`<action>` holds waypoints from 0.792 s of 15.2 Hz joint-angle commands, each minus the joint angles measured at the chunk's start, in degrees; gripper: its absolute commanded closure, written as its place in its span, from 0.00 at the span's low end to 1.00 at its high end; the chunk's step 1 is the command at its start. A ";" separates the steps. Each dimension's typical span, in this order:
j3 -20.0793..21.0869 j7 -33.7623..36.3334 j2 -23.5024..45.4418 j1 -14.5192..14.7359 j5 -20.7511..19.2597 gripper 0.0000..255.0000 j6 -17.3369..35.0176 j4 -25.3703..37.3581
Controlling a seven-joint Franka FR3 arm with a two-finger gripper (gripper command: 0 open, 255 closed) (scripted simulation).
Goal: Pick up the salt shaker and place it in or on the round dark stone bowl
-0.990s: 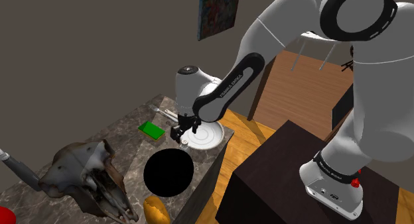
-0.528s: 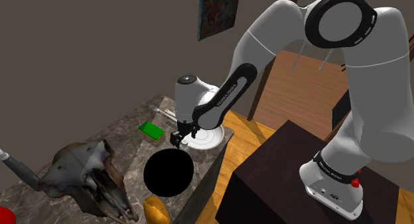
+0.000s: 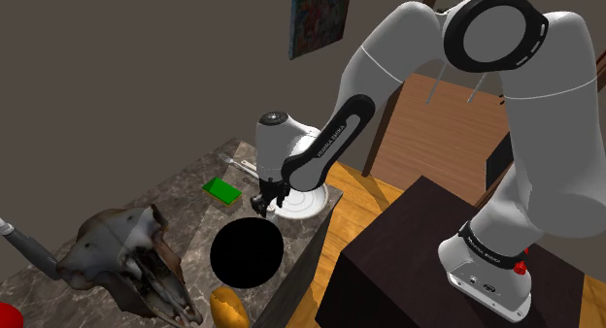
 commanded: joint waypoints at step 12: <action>0.85 -0.52 -2.08 -0.66 0.79 1.00 -1.46 -0.62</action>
